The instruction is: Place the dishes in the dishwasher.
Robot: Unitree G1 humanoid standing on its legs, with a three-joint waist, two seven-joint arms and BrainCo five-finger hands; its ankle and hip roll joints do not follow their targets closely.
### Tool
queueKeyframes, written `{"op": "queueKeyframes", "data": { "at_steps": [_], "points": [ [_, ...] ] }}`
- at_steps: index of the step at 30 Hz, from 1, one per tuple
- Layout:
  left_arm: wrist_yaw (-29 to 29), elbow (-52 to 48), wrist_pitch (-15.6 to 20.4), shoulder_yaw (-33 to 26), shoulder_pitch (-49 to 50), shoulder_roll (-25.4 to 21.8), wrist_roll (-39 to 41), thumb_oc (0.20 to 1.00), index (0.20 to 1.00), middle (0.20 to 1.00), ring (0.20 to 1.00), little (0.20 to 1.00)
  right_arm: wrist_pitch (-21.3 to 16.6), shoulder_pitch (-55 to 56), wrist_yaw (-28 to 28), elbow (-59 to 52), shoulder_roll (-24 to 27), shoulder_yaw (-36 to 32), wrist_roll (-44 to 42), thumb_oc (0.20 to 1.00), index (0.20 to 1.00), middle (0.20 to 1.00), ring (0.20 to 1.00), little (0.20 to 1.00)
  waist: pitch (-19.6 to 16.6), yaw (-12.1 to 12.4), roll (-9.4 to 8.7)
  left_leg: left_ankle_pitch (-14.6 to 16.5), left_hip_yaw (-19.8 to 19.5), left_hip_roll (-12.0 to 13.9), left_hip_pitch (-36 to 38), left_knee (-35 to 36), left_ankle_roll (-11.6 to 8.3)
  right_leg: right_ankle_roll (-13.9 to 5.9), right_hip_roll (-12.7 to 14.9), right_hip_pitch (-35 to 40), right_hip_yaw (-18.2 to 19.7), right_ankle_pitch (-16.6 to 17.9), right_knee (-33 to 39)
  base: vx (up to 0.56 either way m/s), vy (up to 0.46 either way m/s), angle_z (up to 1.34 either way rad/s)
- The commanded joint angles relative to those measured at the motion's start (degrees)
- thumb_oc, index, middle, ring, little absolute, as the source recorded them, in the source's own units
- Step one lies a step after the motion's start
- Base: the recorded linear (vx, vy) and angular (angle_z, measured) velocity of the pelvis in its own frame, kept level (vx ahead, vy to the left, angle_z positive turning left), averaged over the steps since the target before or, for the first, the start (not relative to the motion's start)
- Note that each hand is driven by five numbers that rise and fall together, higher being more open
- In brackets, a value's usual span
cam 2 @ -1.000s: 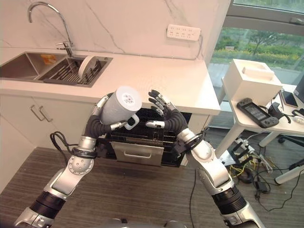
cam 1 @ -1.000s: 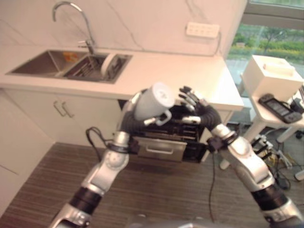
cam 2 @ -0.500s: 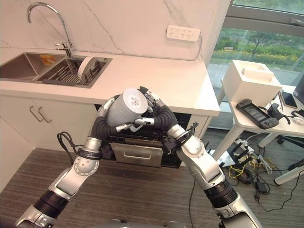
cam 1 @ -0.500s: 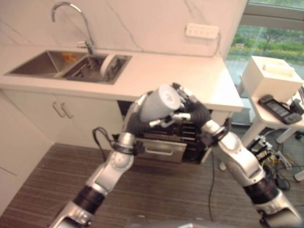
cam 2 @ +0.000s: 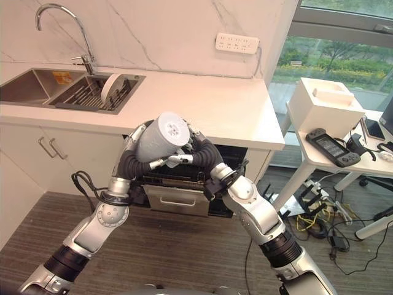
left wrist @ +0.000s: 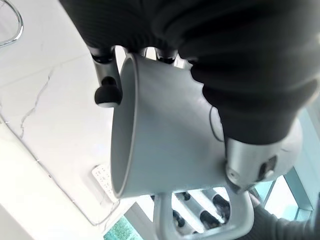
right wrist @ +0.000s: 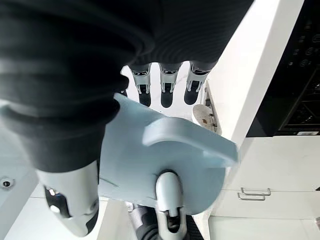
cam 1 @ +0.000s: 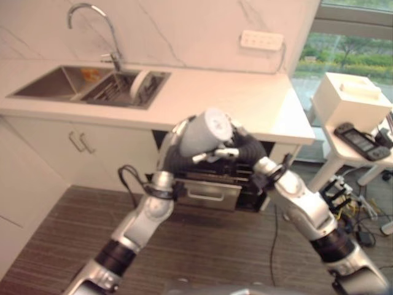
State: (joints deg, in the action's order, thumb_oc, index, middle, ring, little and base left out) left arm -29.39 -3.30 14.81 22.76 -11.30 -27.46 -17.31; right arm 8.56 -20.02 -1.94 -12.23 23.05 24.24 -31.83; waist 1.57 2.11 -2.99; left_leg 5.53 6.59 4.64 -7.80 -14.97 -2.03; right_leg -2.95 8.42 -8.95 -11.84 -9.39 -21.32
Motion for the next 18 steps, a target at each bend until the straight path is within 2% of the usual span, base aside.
{"op": "queueKeyframes", "data": {
  "at_steps": [1,8,18],
  "points": [
    [-2.6,-2.1,1.3,1.9,-6.3,-1.2,-2.4,0.200,0.200,0.200,0.200,0.200,-0.8,-4.9,0.8,-1.6,-1.1,-0.9,-2.0,1.000,1.000,1.000,1.000,1.000,-0.6,1.1,-1.37,5.0,-0.3,1.1,2.5,-2.2,-0.12,-5.76,2.5,3.1,0.8,4.5,4.1,0.00,0.000,0.00],
    [-2.8,-1.7,1.6,2.7,-6.9,-1.5,-3.9,0.200,0.200,0.200,0.200,0.200,0.3,-5.5,1.3,-1.5,-1.1,-0.4,-2.3,1.000,1.000,1.000,1.000,1.000,-0.3,1.0,-1.37,5.1,-0.2,1.0,2.6,-2.2,-0.06,-5.77,2.4,3.2,1.0,4.5,4.1,0.00,0.000,0.00],
    [-5.0,1.7,5.3,5.5,-6.3,-1.3,-6.4,0.200,0.200,0.200,0.200,0.200,0.5,-7.1,2.2,-2.1,-1.6,-0.4,-4.2,1.000,1.000,1.000,1.000,1.000,-0.1,1.2,-1.50,5.4,-0.1,0.8,2.8,-2.2,0.16,-5.75,2.4,3.3,1.0,4.6,4.1,0.00,0.000,0.00]
  ]
}}
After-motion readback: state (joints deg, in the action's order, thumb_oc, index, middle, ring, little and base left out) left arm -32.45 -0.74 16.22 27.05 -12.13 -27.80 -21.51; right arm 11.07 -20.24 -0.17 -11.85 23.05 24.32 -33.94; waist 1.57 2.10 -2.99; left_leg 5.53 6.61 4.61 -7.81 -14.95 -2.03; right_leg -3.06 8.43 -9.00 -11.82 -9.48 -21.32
